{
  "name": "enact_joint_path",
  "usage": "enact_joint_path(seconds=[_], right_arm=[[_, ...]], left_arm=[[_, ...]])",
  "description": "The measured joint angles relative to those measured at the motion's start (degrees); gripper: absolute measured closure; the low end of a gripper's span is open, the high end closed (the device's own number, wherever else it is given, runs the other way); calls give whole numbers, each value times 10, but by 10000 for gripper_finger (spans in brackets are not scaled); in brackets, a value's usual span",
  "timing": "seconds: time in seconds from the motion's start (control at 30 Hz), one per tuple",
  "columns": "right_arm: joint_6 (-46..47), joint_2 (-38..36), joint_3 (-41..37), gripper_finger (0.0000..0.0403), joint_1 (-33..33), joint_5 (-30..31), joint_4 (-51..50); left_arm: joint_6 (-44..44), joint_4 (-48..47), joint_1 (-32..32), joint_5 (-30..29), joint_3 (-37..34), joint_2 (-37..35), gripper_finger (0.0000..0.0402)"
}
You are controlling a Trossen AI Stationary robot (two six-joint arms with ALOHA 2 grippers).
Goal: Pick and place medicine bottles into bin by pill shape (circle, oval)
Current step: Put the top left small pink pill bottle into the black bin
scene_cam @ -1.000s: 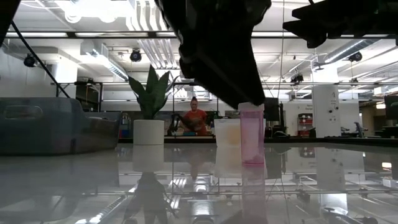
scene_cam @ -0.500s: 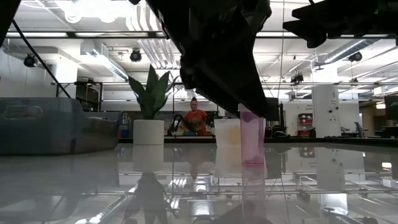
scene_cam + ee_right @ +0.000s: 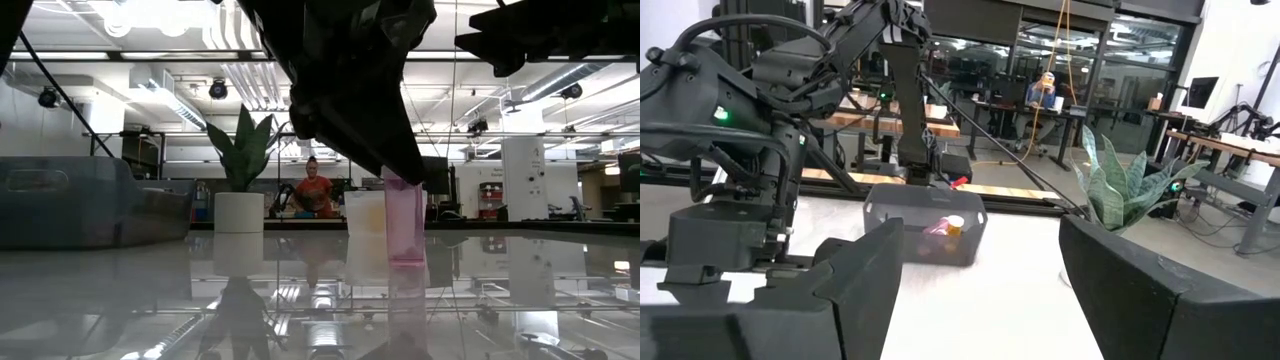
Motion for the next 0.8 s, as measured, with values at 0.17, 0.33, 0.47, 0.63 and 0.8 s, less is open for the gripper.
enact_joint_path(seconds=[0.17, 0.33, 0.47, 0.63, 0.8], right_arm=[[0, 0, 0, 147, 0, 0, 0], [-4, 0, 0, 147, 0, 1, 0], [-5, 0, 0, 147, 0, 1, -1], [-5, 0, 0, 147, 0, 1, -1], [-5, 0, 0, 147, 0, 0, -1]], left_arm=[[1, -36, 0, -3, 2, -22, 302], [5, -91, 0, -24, -4, -68, 299], [-1, -159, 0, -65, -8, -110, 299], [-27, -224, 1, -112, -18, -164, 298], [-68, -262, 1, -157, -50, -227, 298]])
